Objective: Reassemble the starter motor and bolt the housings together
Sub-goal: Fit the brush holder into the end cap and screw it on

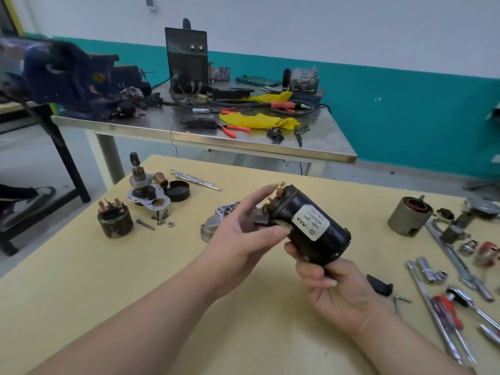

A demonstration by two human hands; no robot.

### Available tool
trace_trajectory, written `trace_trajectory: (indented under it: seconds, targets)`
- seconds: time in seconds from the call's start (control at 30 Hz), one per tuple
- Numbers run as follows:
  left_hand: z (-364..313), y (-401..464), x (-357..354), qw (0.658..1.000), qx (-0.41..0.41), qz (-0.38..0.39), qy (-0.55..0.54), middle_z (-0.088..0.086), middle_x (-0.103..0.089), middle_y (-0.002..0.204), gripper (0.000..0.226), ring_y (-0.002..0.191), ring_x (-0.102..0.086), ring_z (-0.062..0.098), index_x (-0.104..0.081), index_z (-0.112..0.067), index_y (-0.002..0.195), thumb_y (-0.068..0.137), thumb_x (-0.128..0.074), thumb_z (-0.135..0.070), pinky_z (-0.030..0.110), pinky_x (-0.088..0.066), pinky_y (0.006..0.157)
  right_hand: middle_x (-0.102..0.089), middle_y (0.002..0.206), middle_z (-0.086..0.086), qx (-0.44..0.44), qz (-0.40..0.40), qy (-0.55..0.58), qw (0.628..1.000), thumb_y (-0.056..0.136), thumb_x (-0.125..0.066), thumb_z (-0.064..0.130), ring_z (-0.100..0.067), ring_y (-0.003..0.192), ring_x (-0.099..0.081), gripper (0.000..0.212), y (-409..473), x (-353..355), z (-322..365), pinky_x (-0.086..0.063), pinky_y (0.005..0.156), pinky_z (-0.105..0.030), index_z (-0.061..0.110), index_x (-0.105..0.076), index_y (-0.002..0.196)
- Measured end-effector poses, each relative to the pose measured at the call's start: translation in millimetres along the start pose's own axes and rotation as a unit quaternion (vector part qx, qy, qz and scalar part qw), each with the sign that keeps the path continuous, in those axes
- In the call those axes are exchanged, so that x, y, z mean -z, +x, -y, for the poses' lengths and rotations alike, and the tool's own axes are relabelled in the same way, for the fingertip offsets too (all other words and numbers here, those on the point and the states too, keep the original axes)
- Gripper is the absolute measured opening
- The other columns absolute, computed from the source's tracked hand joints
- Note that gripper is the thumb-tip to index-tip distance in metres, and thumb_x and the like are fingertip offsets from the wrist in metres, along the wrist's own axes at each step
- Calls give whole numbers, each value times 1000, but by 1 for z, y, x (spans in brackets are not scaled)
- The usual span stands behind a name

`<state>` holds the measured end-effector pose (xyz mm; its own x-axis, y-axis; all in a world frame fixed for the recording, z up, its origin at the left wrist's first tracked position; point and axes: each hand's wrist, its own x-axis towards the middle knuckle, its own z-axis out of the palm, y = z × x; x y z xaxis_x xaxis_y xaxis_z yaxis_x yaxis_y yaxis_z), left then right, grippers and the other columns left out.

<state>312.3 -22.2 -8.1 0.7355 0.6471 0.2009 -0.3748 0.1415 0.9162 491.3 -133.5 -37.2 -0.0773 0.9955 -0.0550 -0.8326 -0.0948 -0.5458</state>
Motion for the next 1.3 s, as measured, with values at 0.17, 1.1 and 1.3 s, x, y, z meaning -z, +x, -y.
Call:
trace_trajectory:
  seconds: [0.17,1.1,1.3]
  targets:
    - [8,-3,6,994,23,-50,-90,28,-69,127,57,105,-74,31,-62,6,142,87,-77,2,36,-62,92,-69,120,-33,-12,-35,-93,995,88,-58,-6,-22,63,-65,50,1,-3,-10,-50,47,-23,3,-67,136]
    - [-24,-63,75,755,-146,-129,626,-17,-56,143,70,132,-49,-3,-54,-28,155,93,-86,-20,21,-40,112,-78,121,8,147,-142,-535,820,65,-98,27,-12,115,-73,65,11,11,-26,-53,101,-39,30,-71,124]
    - [-76,-72,138,636,-174,-313,683,2,-67,122,38,119,-50,18,-71,-10,129,93,-80,-5,23,-34,101,-79,116,13,150,-149,-544,812,62,-93,31,-5,108,-74,57,12,6,-29,-52,96,-35,39,-73,115]
